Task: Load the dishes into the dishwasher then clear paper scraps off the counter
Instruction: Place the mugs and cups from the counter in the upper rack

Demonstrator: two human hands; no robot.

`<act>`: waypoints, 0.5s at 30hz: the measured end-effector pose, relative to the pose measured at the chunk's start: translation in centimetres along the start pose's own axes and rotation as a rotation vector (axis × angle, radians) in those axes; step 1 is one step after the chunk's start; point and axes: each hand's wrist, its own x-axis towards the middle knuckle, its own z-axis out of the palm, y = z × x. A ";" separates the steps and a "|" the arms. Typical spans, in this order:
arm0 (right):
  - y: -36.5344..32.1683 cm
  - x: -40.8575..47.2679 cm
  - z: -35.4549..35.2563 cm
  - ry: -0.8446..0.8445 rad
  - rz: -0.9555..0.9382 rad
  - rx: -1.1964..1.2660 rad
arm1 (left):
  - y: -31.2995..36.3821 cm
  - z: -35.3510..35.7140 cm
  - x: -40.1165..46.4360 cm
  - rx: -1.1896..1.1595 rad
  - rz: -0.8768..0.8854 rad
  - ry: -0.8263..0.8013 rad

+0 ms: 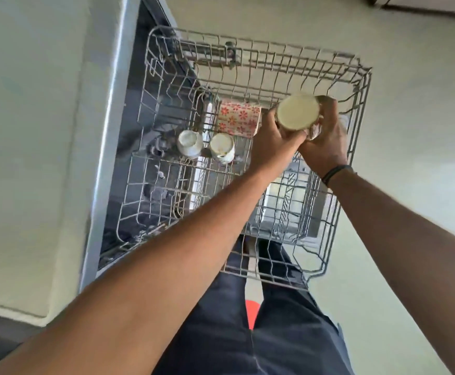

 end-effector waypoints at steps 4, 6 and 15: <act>1.9 0.3 0.6 0.010 -0.013 -0.069 | -1.9 1.7 1.4 -0.034 -0.070 -0.027; 2.6 0.5 0.9 0.021 -0.019 -0.123 | -2.4 2.5 1.8 -0.045 -0.095 -0.016; 3.6 1.6 2.9 0.028 -0.016 -0.326 | -4.9 4.0 4.3 -0.085 -0.109 0.057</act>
